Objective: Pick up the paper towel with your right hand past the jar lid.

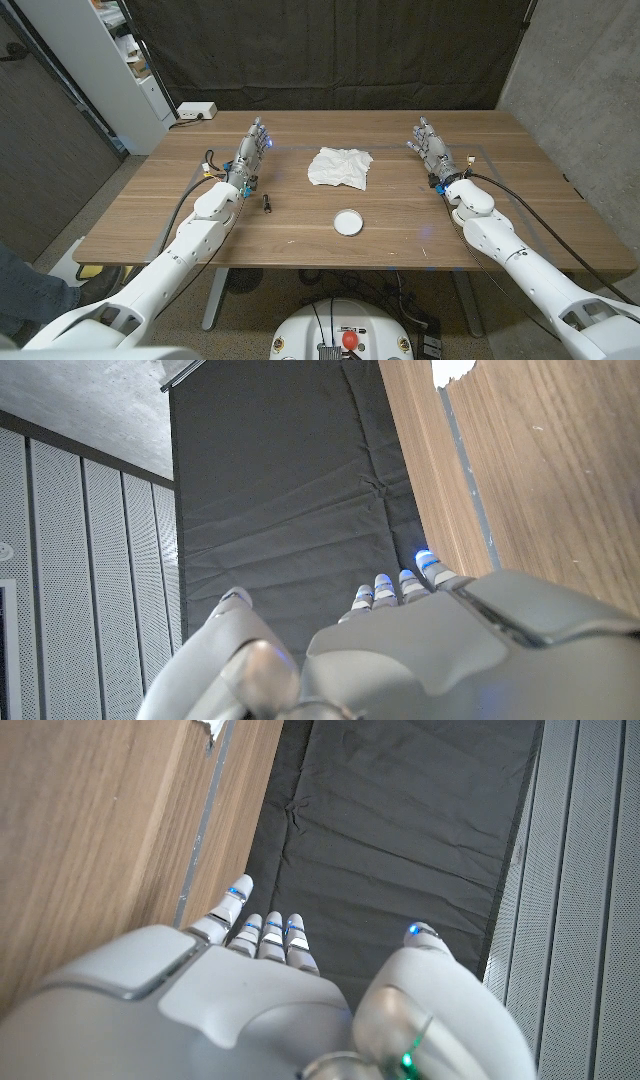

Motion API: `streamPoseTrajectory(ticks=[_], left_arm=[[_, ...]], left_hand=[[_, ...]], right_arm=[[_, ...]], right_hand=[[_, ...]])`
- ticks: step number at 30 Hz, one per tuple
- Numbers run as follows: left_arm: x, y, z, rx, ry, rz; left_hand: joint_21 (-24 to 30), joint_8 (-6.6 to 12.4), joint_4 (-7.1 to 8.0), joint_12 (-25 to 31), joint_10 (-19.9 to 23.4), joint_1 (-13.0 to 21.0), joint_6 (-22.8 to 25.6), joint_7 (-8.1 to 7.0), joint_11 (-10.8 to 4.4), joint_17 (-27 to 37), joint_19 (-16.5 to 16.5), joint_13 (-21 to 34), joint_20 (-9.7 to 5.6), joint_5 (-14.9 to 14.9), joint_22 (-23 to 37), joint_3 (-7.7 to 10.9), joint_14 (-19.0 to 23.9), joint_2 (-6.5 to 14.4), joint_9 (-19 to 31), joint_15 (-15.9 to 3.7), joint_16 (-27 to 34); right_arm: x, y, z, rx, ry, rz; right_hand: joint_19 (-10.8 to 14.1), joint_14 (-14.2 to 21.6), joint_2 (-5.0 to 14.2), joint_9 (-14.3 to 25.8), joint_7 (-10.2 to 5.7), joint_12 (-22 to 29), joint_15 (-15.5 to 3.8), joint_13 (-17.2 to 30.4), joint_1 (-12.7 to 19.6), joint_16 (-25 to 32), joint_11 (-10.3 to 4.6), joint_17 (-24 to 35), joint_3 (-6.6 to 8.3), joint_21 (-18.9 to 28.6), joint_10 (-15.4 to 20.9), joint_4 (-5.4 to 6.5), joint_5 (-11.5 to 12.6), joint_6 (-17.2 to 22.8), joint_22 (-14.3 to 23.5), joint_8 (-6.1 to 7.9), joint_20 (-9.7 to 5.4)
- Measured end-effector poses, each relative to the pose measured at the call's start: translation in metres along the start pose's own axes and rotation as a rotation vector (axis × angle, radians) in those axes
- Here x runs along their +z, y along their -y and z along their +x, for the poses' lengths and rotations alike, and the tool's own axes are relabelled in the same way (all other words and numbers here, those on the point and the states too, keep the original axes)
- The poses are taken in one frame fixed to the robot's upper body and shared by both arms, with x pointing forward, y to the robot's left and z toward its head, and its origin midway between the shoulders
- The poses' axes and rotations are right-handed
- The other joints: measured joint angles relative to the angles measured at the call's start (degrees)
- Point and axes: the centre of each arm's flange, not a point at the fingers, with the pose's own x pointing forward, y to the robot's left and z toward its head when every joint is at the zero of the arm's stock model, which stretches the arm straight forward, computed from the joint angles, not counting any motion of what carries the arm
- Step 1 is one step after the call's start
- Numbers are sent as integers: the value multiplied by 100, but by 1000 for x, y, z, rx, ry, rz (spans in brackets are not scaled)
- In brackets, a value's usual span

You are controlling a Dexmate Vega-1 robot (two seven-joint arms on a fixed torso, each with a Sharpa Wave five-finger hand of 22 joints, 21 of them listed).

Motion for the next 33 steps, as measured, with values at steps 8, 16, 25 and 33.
streamPoseTrajectory(ticks=[8,16,25,33], left_arm=[[8,-5,0,19,19,-15],[10,-10,-3,30,21,-20],[9,-14,-6,40,21,-29],[9,-17,-9,42,17,-27]], left_hand=[[0,0,0,0,0,6,0,0,0,0,0,-14,0,0,0,0,0,6,0,0,0],[0,0,0,-1,-20,28,1,0,21,-1,-32,-17,32,0,-1,0,0,28,0,0,0],[-24,0,-25,-1,-20,51,1,0,22,-1,-31,-44,32,0,-1,24,0,51,-1,0,0],[-46,-1,-25,-1,-20,73,1,0,22,-1,-8,-44,55,0,-1,24,0,74,-1,0,-1]], right_arm=[[-2,-5,1,12,-4,-16],[-1,-8,2,15,3,-24],[1,-15,5,28,23,-47],[6,-23,9,45,62,-63]], right_hand=[[-1,0,31,-16,-1,0,0,0,29,0,6,-17,19,0,6,-19,-1,0,1,0,0],[-1,1,69,-43,-23,0,0,-1,67,0,5,-43,24,-34,7,-23,22,-22,1,0,0],[144,55,145,-74,-54,-45,-52,-1,188,0,-39,-70,98,-72,8,-98,22,-53,0,0,-2],[287,116,172,-96,-75,-45,-114,-1,296,0,-69,-96,133,-93,38,-167,21,-31,0,0,0]])
